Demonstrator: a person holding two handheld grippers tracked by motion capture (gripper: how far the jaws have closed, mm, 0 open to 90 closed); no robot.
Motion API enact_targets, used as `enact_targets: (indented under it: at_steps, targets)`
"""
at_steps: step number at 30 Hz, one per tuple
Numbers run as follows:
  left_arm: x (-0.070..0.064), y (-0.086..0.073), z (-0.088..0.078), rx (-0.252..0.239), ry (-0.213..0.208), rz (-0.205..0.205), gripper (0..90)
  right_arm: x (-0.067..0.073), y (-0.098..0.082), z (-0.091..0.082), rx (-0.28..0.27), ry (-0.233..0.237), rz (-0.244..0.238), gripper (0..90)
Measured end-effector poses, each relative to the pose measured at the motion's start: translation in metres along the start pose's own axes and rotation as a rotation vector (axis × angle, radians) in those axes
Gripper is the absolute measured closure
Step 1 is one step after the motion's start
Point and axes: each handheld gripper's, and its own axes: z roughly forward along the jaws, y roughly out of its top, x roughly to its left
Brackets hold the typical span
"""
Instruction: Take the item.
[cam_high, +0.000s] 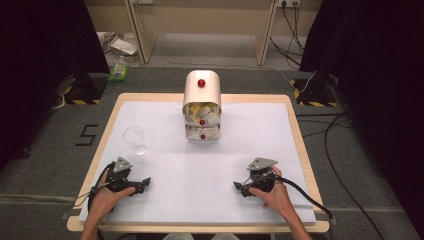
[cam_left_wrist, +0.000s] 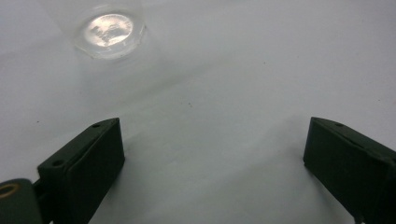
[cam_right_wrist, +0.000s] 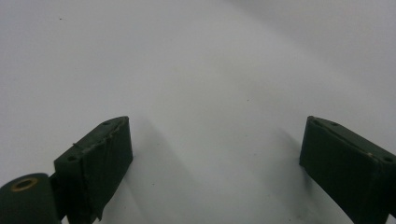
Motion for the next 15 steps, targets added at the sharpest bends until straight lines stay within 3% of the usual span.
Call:
enact_targets:
  at_steps: [6,8,15]
  targets:
    - [-0.001,0.001,-0.002,-0.007,0.002,0.002,7.2,0.000,0.000,0.000,0.001,0.002,0.004,9.9]
    - [-0.005,0.003,-0.003,-0.018,-0.029,0.010,16.2,0.000,0.000,0.000,-0.001,0.003,-0.002,9.9]
    - [-0.026,0.018,-0.009,-0.076,-0.082,0.065,14.9,0.000,0.000,0.000,-0.001,0.003,-0.003,9.9]
